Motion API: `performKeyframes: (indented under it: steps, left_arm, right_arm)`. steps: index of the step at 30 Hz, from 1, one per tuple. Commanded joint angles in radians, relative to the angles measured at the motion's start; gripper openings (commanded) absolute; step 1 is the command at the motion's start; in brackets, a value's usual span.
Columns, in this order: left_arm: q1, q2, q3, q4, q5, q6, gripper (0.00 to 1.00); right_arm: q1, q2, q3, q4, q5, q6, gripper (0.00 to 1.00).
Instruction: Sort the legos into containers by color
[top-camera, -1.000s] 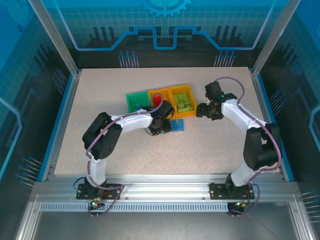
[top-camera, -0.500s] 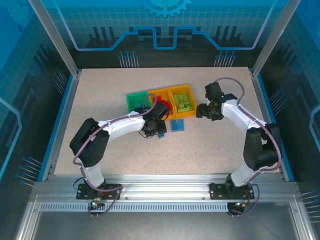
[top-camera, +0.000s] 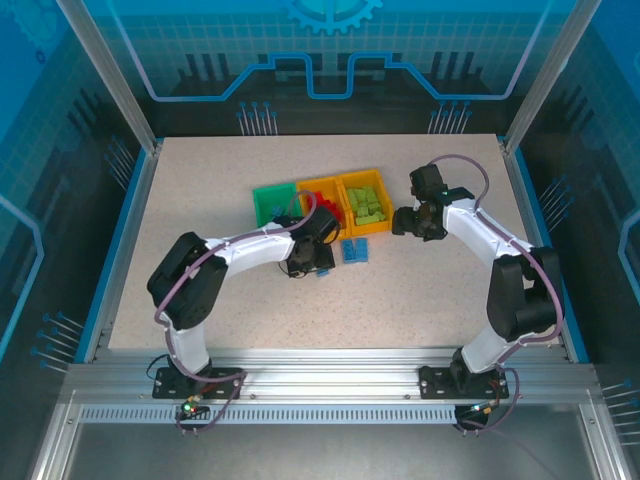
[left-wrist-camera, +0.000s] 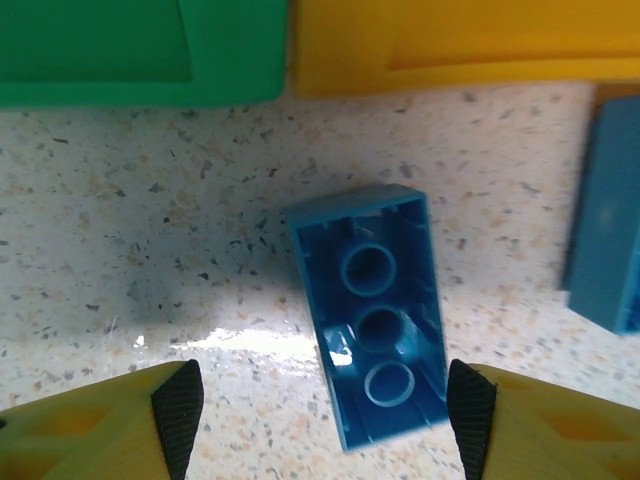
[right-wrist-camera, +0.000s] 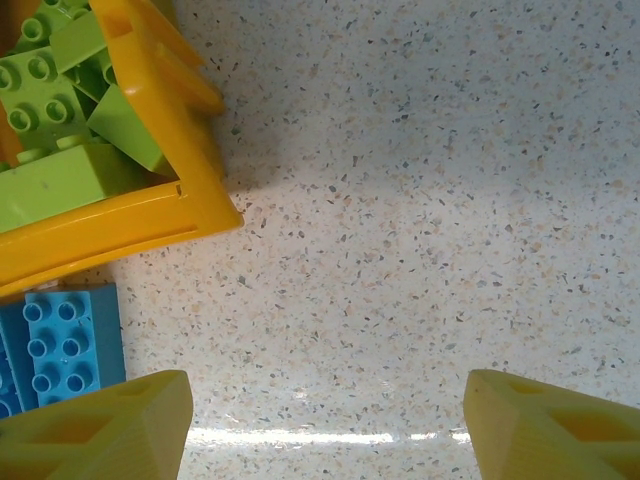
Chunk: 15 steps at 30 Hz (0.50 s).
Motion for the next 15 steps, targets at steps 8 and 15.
performKeyframes:
  steps: [8, 15]
  left_arm:
    - [-0.007, 0.071, 0.077, -0.015, 0.011, 0.005, 0.66]
    - [-0.007, 0.035, 0.051, -0.006, 0.003, 0.001, 0.64]
  right_arm:
    - [-0.010, -0.026, -0.036, 0.009, -0.013, 0.021, 0.73]
    - [-0.010, -0.038, -0.070, 0.018, -0.017, 0.024, 0.73]
